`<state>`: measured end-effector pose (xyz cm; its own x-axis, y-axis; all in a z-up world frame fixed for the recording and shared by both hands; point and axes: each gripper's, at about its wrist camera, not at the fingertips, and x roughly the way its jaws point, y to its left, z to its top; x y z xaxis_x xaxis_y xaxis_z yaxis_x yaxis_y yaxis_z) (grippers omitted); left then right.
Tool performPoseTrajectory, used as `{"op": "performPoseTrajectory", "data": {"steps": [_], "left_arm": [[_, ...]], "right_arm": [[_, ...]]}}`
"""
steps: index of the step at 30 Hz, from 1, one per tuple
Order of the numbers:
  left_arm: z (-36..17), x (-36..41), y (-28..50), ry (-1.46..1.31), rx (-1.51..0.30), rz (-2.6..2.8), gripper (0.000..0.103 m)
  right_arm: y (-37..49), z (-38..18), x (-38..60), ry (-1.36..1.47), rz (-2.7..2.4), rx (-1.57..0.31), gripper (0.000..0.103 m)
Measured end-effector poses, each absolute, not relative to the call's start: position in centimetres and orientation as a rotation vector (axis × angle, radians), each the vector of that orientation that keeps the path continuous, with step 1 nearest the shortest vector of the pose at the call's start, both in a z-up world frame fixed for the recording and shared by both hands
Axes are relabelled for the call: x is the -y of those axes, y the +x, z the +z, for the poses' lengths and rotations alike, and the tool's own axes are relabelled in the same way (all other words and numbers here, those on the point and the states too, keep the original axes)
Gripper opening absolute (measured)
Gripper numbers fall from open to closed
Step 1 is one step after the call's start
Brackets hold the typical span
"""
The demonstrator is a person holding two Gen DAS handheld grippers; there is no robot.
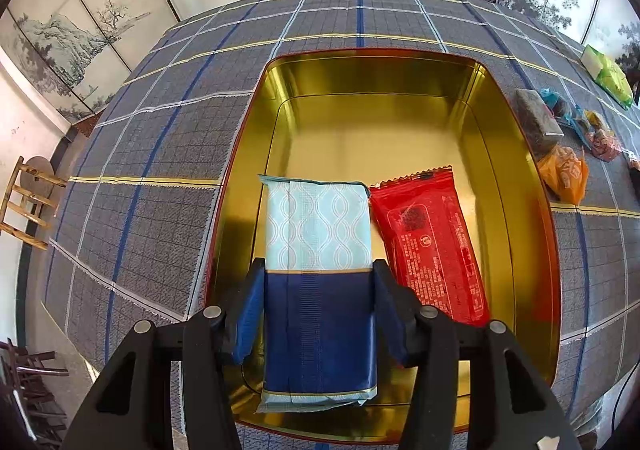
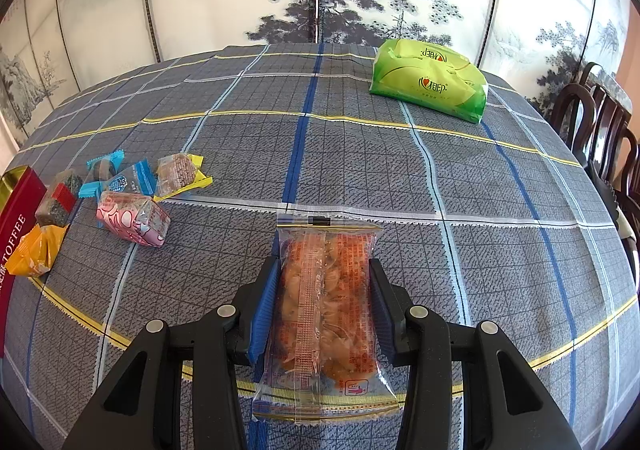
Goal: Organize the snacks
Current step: 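Withdraw the left gripper from the tin while the right gripper carries its bag toward the tin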
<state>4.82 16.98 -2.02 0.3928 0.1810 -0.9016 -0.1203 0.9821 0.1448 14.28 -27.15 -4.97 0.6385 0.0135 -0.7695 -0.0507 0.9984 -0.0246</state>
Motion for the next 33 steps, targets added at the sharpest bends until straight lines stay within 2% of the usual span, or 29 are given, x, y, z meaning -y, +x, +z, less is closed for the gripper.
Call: {"op": "performPoseTrajectory", "data": {"steps": [8,21,33], "left_arm": [[-1.3,-16.7,4.5,0.052,-1.132,0.171,0.055],[1.1,-16.2,3.6,0.016,-1.045,0.141,0.067],[1.6,-15.7,3.6,0.020,-1.022,0.123,0.073]], "right_arm": [[14.3,-5.0,27.2,-0.046,0.037,-0.878,0.044],[14.3,-5.0,27.3,-0.041,0.036,-0.882,0.045],[14.5,-4.9,27.2,-0.026,-0.013,-0.907,0.044]]}}
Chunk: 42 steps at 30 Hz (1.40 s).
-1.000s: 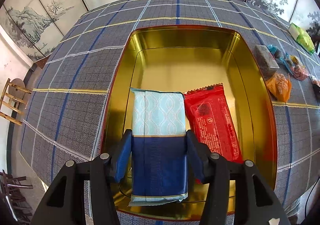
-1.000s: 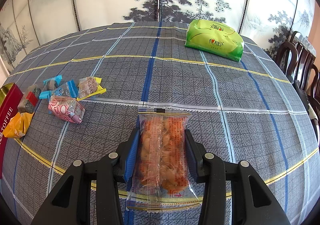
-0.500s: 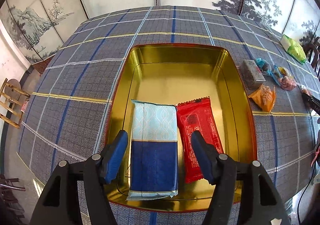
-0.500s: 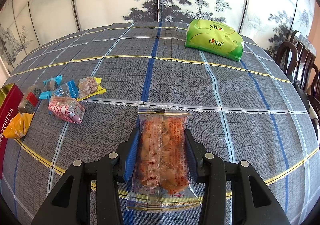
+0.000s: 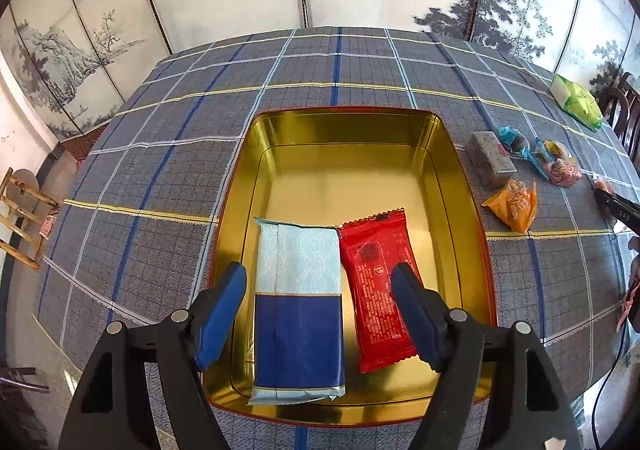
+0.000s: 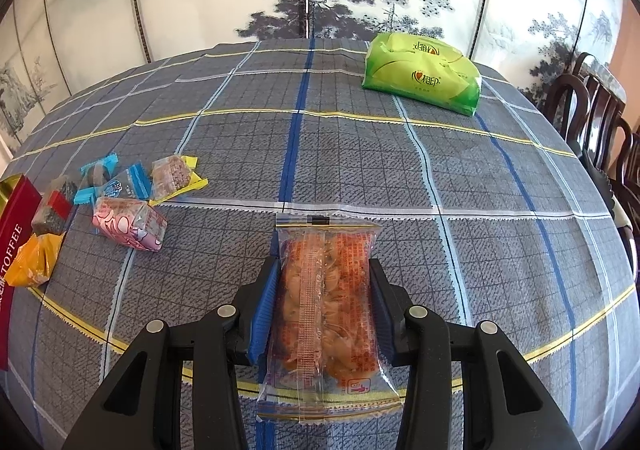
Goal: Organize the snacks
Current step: 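Withdraw the left gripper from the tin while the right gripper carries its bag toward the tin, then lower the clear orange-snack bag into the gold tin and open the right gripper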
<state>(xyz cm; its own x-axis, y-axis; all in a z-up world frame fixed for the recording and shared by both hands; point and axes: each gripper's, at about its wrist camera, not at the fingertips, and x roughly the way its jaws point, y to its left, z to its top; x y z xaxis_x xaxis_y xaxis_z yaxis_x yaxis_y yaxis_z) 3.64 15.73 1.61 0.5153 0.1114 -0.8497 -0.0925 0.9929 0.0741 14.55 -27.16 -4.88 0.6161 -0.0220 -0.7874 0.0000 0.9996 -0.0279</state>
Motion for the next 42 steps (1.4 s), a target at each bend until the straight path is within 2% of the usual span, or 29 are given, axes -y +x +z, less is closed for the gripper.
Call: {"op": "performPoseTrajectory", "data": {"steps": [4,9,19,21,27,42], "left_arm": [[1.6,-16.0,3.4,0.009,-1.023,0.138,0.076],[1.9,-16.6,2.7,0.000,-1.003,0.156,0.085],[2.3,-18.5,1.7,-0.055,-0.966,0.169,0.086],[2.5,-19.0,1.5,-0.067,-0.956,0.179,0.086],[2.6,-20.5,0.5,-0.101,-0.950,0.192,0.086],[3.3,-24.2,-1.5,-0.155,-0.929,0.300,0.086]], "right_arm": [[14.6,-4.8,27.1,-0.010,-0.035,-0.924,0.043],[14.4,-4.6,27.4,0.032,-0.076,-0.935,0.042],[12.5,0.2,27.0,0.120,-0.089,-0.855,0.040],[12.2,1.4,25.6,0.115,-0.059,-0.839,0.037],[11.7,3.7,20.3,0.106,0.053,-0.784,0.036],[10.1,7.0,6.6,0.105,0.418,-0.842,0.036]]}}
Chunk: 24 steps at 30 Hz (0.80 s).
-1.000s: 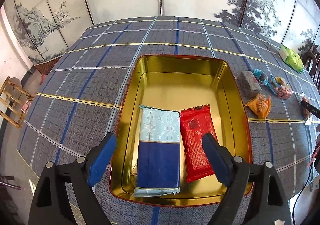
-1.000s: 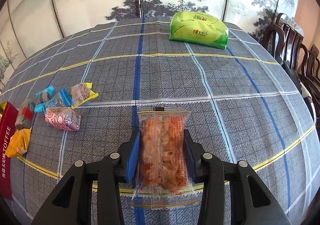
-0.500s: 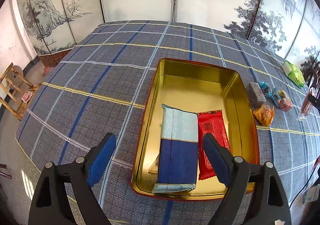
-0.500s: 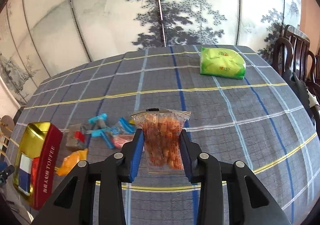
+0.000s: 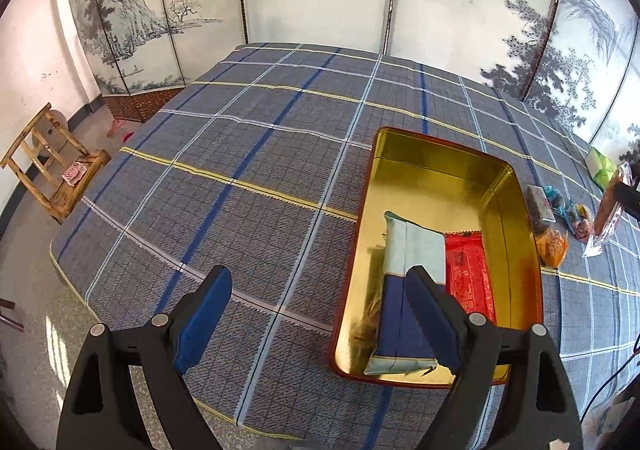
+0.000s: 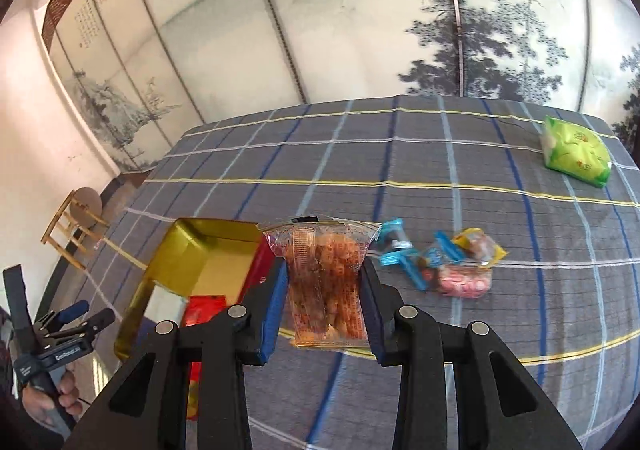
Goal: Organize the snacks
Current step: 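Lower the clear orange-snack bag into the gold tin and open the right gripper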
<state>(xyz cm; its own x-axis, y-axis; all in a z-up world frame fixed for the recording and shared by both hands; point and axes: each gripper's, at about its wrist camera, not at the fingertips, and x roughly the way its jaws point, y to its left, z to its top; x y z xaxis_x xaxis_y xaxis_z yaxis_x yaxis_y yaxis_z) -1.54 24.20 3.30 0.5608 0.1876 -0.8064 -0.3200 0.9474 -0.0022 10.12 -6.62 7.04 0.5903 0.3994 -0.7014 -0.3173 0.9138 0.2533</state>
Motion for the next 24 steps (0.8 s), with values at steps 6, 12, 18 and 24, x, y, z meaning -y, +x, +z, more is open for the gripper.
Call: {"op": "performPoseTrajectory", "data": {"steps": [6,12,18,24], "left_arm": [[2.5,-25.6,-2.5,-0.181,-0.958,0.350,0.086],[1.9,-26.4,-3.2,-0.191,-0.982,0.383,0.086],[1.2,-26.9,-3.5,-0.199,-1.010,0.392,0.086],[1.1,-26.7,-3.6,-0.203,-1.010,0.378,0.086]], "right_arm": [[9.3,6.3,0.3,0.112,0.545,-0.913,0.036],[8.3,4.0,-4.7,0.059,0.605,-0.985,0.036],[8.1,1.6,-6.6,0.016,0.612,-1.045,0.023],[8.7,-0.9,-7.2,0.035,0.610,-1.128,0.018]]}}
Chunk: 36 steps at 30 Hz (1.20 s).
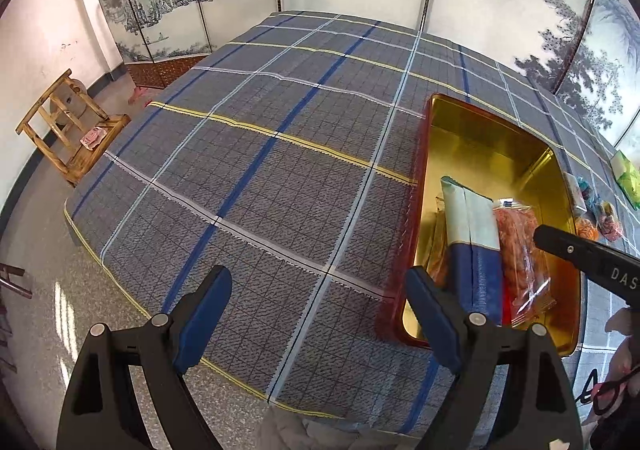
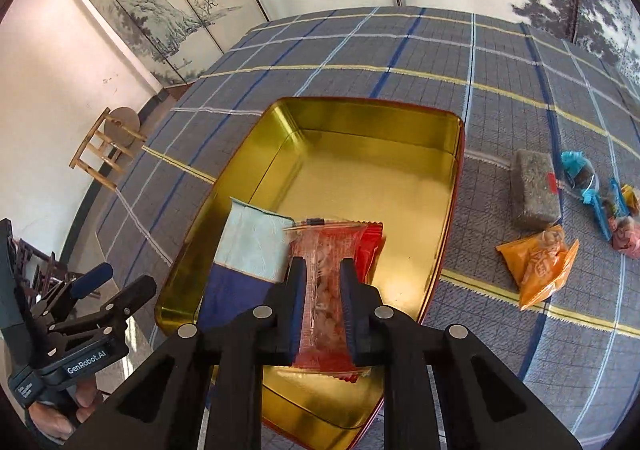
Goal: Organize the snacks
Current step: 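Lower the clear orange-snack bag into the gold tin and open the right gripper, then reach the left gripper to the orange bag while the right gripper reaches the pink-and-white packet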
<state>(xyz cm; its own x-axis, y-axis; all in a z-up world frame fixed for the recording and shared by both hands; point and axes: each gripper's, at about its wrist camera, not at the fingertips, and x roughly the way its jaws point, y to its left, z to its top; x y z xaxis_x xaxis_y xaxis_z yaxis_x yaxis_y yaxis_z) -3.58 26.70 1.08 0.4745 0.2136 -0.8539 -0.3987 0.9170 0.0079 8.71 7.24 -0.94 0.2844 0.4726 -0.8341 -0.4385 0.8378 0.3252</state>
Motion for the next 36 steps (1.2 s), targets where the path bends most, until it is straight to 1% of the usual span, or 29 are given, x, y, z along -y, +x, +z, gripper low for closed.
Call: {"op": "performPoseTrajectory", "data": {"steps": [10,14,16,18,22,24,29,36], "left_arm": [[1.4,-26.3,-3.4,-0.203,-1.007,0.364,0.086],[1.7,-25.8,-3.2,-0.197,-1.001,0.356,0.086],[2.0,-25.4,-3.0,-0.194,-0.993,0.348,0.086],[2.3,-24.8,-2.7,-0.189,-0.987,0.337,0.086],[2.9,-23.2,-1.9,-0.176,-0.979,0.306,0.086],[3.3,-22.2,-1.5,-0.168,-0.973,0.280,0.086],[4.2,-19.3,-0.5,-0.128,-0.971,0.220,0.086],[5.1,-15.1,1.4,-0.065,-0.985,0.131,0.086]], "right_arm": [[8.7,-1.8,-7.8,0.011,0.627,-1.138,0.019],[8.5,-0.9,-7.0,0.001,0.635,-1.087,0.020],[8.5,-0.1,-6.0,0.036,0.666,-1.066,0.023],[8.5,1.1,-4.6,0.038,0.646,-1.019,0.028],[9.2,3.0,-0.3,0.064,0.584,-0.945,0.033],[10.1,3.5,2.7,0.078,0.533,-0.925,0.040],[12.2,3.4,9.6,-0.014,0.441,-0.916,0.041],[16.2,1.4,15.8,-0.195,0.486,-1.006,0.041]]}}
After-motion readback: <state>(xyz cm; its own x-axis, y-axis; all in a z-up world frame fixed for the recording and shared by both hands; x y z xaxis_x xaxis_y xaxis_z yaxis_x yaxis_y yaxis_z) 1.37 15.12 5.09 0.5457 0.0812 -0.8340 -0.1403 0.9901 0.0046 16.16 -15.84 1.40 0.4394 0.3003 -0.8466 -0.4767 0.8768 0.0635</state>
